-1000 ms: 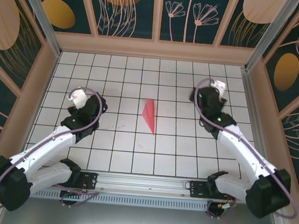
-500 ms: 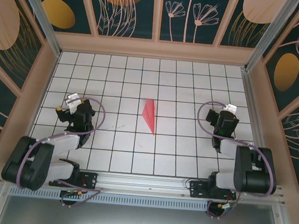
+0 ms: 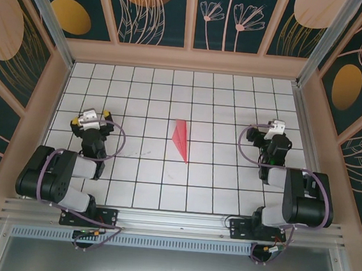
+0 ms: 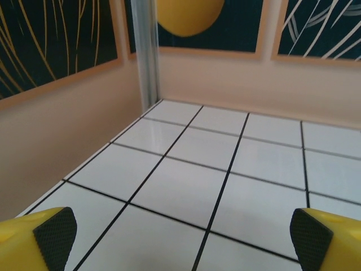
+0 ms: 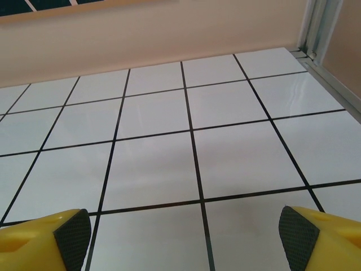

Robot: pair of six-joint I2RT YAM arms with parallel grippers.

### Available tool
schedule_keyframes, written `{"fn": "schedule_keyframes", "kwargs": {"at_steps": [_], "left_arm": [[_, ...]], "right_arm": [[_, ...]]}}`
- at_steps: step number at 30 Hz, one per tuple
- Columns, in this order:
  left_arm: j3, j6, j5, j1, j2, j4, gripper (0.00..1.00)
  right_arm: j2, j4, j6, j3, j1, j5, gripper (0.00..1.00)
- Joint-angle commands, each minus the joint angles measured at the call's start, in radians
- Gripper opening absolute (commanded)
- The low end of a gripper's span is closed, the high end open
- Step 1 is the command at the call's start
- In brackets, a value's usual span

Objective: Fold a paper plane with a square sheet of paper (pick it up from the middle)
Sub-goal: Reset both arms

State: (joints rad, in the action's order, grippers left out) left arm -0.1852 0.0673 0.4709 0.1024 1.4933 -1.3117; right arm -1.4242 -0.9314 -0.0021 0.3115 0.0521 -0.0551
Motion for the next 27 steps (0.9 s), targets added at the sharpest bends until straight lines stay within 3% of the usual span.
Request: {"fn": "schedule_keyframes", "kwargs": {"at_steps": [1,2,3,8,11,13,14,16,19,21,22,25,26,27], "left_arm": [[0.016,0.011,-0.095,-0.023,0.045,-0.104,0.99],[-0.028,0.026,-0.096,-0.027,0.017,0.016,0.99],[-0.018,0.028,-0.101,-0.038,0.046,-0.064,0.99],[-0.021,0.032,-0.108,-0.043,0.032,-0.026,0.99],[-0.017,0.029,-0.106,-0.043,0.032,-0.037,0.99],[-0.018,0.029,-0.106,-0.043,0.031,-0.036,0.99],[-0.017,0.028,-0.107,-0.044,0.034,-0.04,0.99],[-0.017,0.03,-0.107,-0.044,0.032,-0.039,0.99],[-0.017,0.029,-0.107,-0.043,0.032,-0.039,0.99],[-0.017,0.029,-0.106,-0.043,0.032,-0.038,0.99],[-0.017,0.03,-0.107,-0.043,0.032,-0.037,0.99],[-0.019,0.029,-0.107,-0.044,0.032,-0.037,0.99],[-0.018,0.031,-0.108,-0.043,0.032,-0.035,0.99],[-0.019,0.029,-0.108,-0.043,0.032,-0.037,0.99]], "right_arm": [[0.022,-0.035,-0.028,-0.007,0.008,-0.046,0.89],[0.028,-0.021,-0.039,-0.008,0.006,-0.024,0.89],[0.025,-0.005,-0.032,0.001,0.01,0.005,0.89],[0.008,0.031,-0.016,0.028,0.038,0.086,0.87],[0.021,0.025,0.017,0.016,0.06,0.038,0.86],[0.027,-0.121,0.087,-0.044,0.058,-0.074,0.87],[0.035,-0.113,0.038,-0.046,0.019,-0.066,0.85],[0.002,-0.171,-0.012,-0.057,-0.038,0.041,0.88],[-0.081,-0.256,-0.016,-0.061,-0.041,0.036,0.87],[-0.132,-0.393,0.012,-0.104,-0.043,0.116,0.87],[-0.128,-0.392,0.007,-0.109,-0.064,0.179,0.9],[-0.114,-0.324,0.036,-0.088,-0.037,0.143,0.91],[-0.122,-0.355,0.034,-0.096,-0.035,0.143,0.98],[-0.115,-0.339,0.034,-0.093,-0.039,0.154,0.99]]}}
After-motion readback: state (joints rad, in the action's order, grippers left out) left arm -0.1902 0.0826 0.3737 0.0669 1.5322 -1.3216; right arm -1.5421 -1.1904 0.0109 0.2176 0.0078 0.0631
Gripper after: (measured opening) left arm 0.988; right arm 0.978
